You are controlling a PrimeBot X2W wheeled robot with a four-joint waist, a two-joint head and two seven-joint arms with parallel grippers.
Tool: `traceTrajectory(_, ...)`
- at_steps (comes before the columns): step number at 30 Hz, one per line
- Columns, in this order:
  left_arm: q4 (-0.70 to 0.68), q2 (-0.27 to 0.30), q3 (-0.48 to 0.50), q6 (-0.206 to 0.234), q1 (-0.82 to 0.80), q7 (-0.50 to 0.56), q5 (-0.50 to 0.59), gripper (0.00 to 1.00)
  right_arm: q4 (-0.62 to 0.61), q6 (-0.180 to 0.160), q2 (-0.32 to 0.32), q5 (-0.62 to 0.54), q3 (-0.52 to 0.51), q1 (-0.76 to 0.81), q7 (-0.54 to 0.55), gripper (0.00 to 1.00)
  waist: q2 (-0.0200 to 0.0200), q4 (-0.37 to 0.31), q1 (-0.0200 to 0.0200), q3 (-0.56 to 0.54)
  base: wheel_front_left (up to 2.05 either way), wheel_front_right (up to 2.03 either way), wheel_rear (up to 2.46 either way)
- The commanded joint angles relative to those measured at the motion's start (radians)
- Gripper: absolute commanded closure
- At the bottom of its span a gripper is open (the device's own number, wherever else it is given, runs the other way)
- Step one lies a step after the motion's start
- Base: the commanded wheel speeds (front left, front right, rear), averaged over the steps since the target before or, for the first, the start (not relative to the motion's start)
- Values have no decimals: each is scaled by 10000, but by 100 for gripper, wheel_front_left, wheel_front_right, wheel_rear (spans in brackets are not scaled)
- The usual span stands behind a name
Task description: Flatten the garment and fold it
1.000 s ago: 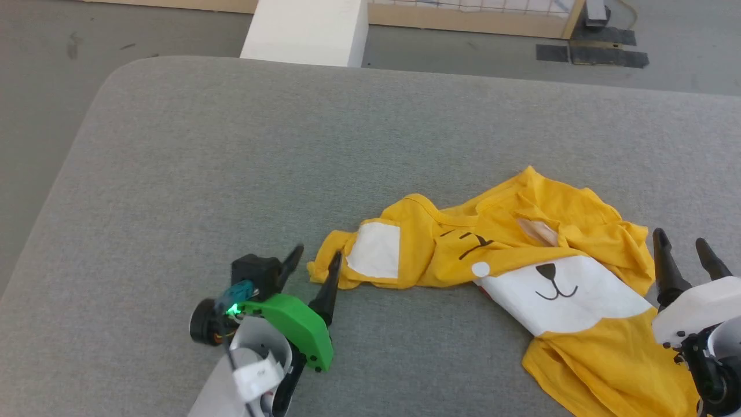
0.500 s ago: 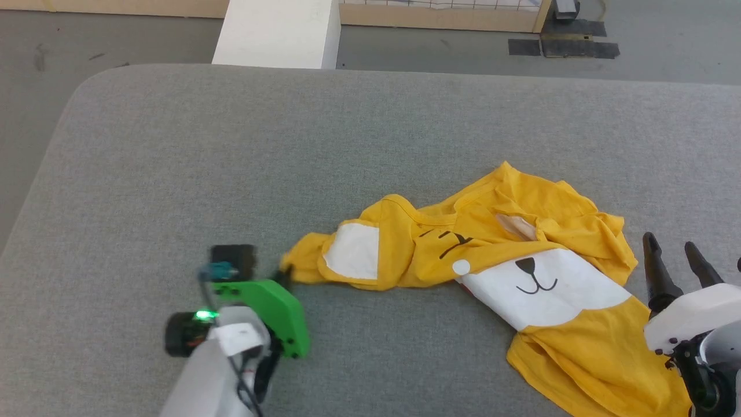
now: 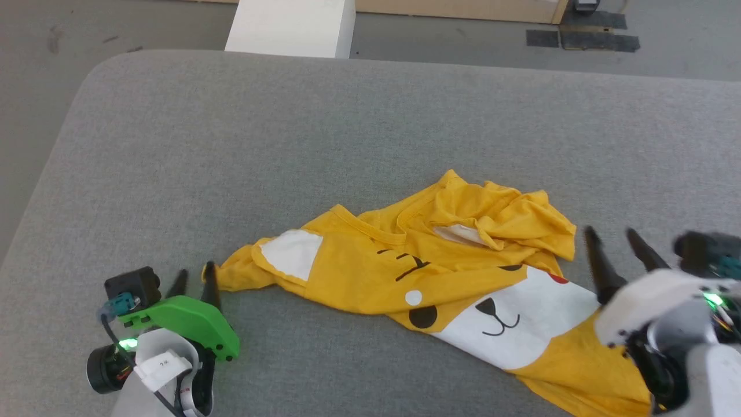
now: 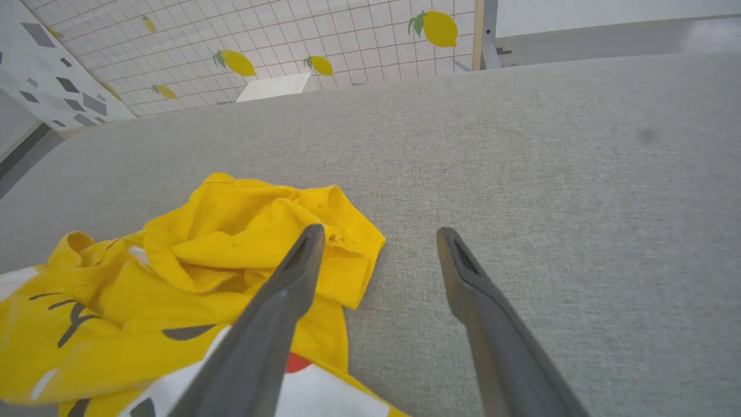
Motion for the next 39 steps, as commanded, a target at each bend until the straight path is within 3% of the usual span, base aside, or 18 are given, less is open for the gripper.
traceTrajectory(1,-71,-76,48,-66,98,-292,-90,0,-8,-11,5,-153,251,-351,118,0,-1,111,0,117,0,0,0)
traceTrajectory(8,-422,-356,124,120,-64,-2367,217,0,722,-11,5,-1104,695,-1347,1442,0,-1,443,0,404,0,0,0)
traceTrajectory(11,-452,-417,85,101,-219,-2772,326,0,1169,-11,5,-1451,625,-1702,2208,2,-1,598,0,539,0,0,0)
traceTrajectory(12,-462,-445,56,90,-271,-2857,363,0,1290,-11,5,-1535,636,-1834,2382,38,-1,655,0,580,0,0,0)
traceTrajectory(14,-403,-487,15,46,-343,-2944,374,0,1496,-11,5,-1697,640,-2029,2658,83,-1,735,0,639,0,0,0)
traceTrajectory(15,-352,-496,6,16,-382,-2974,375,0,1564,-11,5,-1762,593,-2110,2738,100,-1,764,0,661,0,0,0)
traceTrajectory(23,23,-582,-59,-179,-557,-3094,312,0,1467,-11,5,-1840,-605,-2948,2269,100,-1,855,0,756,0,0,0)
traceTrajectory(31,235,-621,-110,-312,-733,-3136,334,0,1323,-11,5,-2264,-3808,-3408,1597,100,-1,914,0,738,0,0,0)
traceTrajectory(37,358,-608,-173,-399,-724,-3146,370,0,1720,-11,5,-2880,-5484,-3056,1636,100,-1,824,0,654,0,0,0)
traceTrajectory(38,377,-600,-201,-416,-722,-3147,386,0,1818,-11,5,-2826,-5465,-2988,1644,70,-1,798,0,623,0,0,0)
traceTrajectory(39,400,-589,-239,-437,-718,-3146,401,0,1908,-11,5,-2718,-5427,-2890,1613,0,-1,761,0,577,0,0,0)
